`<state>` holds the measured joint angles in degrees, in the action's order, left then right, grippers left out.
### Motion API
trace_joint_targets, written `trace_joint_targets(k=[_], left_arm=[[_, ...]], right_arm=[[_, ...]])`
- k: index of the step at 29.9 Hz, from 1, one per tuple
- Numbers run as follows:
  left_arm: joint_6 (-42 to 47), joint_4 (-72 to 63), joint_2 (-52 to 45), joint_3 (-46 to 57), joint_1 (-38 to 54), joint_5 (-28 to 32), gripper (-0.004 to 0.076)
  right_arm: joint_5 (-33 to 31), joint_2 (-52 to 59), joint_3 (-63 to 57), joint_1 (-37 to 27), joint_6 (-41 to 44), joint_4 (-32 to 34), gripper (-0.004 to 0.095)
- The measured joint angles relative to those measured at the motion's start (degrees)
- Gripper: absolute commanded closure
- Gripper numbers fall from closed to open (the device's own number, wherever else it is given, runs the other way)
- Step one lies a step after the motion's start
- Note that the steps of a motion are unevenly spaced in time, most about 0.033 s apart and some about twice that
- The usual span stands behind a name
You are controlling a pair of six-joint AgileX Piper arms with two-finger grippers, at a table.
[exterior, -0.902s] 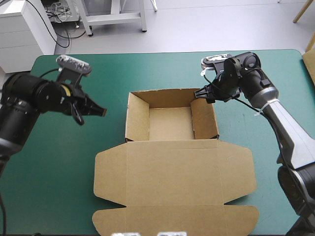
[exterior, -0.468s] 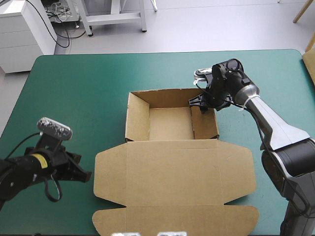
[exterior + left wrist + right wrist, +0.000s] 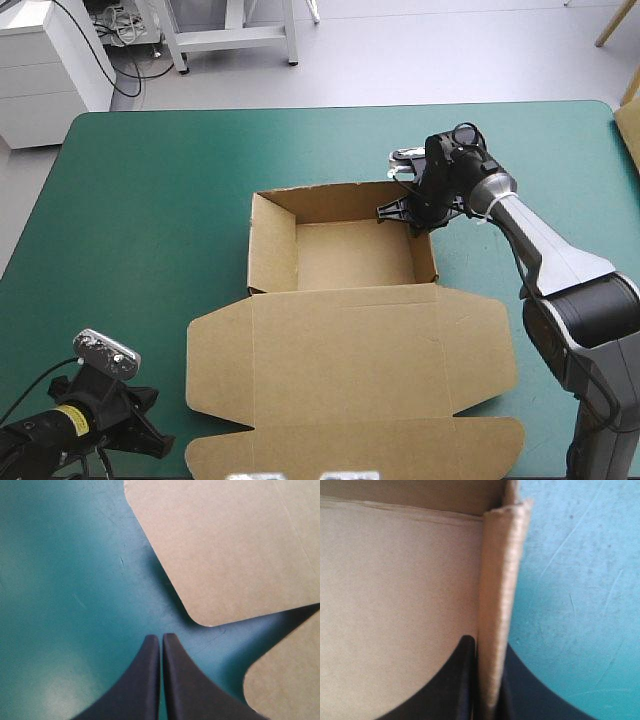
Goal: Fold the box
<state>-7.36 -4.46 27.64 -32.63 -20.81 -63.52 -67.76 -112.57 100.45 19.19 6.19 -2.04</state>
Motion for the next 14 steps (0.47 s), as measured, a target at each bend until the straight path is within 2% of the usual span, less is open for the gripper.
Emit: trace_joint_targets(k=[9, 14], left_arm=[[-2.71, 0.05, -2.83, 2.99, 0.00, 1.90, 0.0731], [-2.92, 0.05, -2.82, 4.18, 0.00, 1.97, 0.0731]], right_arm=[[0.31, 0.39, 0.20, -0.79, -0.48, -0.90, 0.0928], [-0.05, 3.39, 0.48, -7.62, -1.52, -0.14, 0.0928]])
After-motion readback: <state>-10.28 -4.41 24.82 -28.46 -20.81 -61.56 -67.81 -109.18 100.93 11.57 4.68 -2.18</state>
